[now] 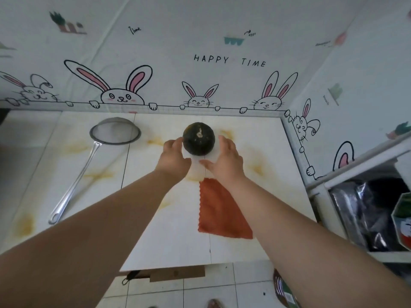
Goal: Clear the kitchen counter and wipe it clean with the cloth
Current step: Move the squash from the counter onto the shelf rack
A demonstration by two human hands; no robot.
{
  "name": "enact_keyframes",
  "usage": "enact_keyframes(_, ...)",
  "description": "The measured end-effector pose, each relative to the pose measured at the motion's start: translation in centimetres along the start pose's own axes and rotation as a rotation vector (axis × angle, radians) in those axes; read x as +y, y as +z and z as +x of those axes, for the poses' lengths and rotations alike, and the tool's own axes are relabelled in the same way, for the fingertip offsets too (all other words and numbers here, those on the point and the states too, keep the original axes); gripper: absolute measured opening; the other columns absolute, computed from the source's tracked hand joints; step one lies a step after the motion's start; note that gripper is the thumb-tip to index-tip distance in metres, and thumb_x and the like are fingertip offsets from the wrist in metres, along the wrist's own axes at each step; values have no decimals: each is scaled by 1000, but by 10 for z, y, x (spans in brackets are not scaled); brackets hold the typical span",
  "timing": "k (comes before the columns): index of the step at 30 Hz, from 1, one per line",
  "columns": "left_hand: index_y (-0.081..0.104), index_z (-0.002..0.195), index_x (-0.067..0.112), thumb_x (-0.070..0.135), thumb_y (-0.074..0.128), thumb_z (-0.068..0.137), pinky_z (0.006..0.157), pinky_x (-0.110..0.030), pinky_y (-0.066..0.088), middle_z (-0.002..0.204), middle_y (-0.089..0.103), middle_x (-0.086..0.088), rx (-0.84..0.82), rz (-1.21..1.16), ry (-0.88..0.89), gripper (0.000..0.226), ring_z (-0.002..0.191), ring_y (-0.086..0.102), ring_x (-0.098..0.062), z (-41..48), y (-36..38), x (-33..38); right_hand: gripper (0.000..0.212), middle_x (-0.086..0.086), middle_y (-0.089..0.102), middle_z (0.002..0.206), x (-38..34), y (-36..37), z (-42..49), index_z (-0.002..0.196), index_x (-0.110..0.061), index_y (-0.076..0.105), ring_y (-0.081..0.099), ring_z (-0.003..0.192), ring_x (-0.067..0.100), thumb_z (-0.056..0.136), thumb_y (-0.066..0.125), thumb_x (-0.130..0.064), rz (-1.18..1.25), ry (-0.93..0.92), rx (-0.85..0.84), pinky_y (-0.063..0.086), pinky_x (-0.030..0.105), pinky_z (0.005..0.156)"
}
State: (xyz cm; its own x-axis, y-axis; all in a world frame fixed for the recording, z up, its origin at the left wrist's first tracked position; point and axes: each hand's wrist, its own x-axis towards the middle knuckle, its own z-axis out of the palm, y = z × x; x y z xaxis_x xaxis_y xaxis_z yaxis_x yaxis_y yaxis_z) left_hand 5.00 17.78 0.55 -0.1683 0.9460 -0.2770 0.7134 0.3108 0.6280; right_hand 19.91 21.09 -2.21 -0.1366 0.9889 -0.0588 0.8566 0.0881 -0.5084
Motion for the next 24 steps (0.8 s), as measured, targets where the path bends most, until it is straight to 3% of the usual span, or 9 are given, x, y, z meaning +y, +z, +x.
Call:
enact_keyframes(4, 18, 147, 24, 14, 49, 88, 103, -43, 40, 150, 29, -10, -2, -253, -151, 67, 130, 40, -31, 31, -2, 8, 106, 13, 27, 148, -8, 11, 39, 147, -20, 18, 41, 129, 34, 66, 80, -49, 30, -3, -50, 37, 46, 105)
enact_keyframes(8, 18, 148, 27, 10, 48, 87, 87, -30, 37, 143, 41, -7, -62, -431, -237, 70, 116, 47, -27, 42, -2, 8, 112, 13, 18, 153, -16, 21, 57, 150, -24, 11, 37, 133, 36, 65, 82, -46, 19, -16, -86, 35, 46, 107)
enact_keyframes(10, 27, 145, 29, 6, 47, 83, 80, -28, 36, 132, 50, -3, -116, -512, -229, 69, 104, 49, -23, 43, -1, 7, 111, 13, 19, 152, -18, 25, 61, 150, -25, 12, 36, 132, 36, 65, 82, -42, 28, -27, -84, 36, 45, 106)
enact_keyframes(14, 44, 134, 28, 0, 45, 76, 75, -27, 41, 123, 59, -8, -132, -569, -206, 64, 104, 51, -24, 40, 0, 7, 98, 15, 33, 138, -22, 26, 61, 145, -19, 27, 44, 120, 38, 66, 83, -34, 111, -40, -47, 42, 41, 101)
enact_keyframes(20, 38, 138, 26, -7, 43, 83, 81, -27, 40, 117, 47, 6, -149, -585, -142, 64, 99, 47, -19, 10, -4, 22, 96, 14, 40, 131, -15, 9, 34, 139, -19, 36, 48, 115, 37, 58, 86, -28, 168, -33, 52, 46, 45, 97)
enact_keyframes(24, 40, 137, 24, -10, 45, 79, 102, -44, 44, 130, 47, 0, -175, -555, -99, 67, 106, 55, -25, -8, -7, 42, 100, 11, 38, 135, -9, -28, 8, 143, -19, 34, 44, 120, 34, 59, 88, -27, 171, -34, 81, 42, 43, 102)
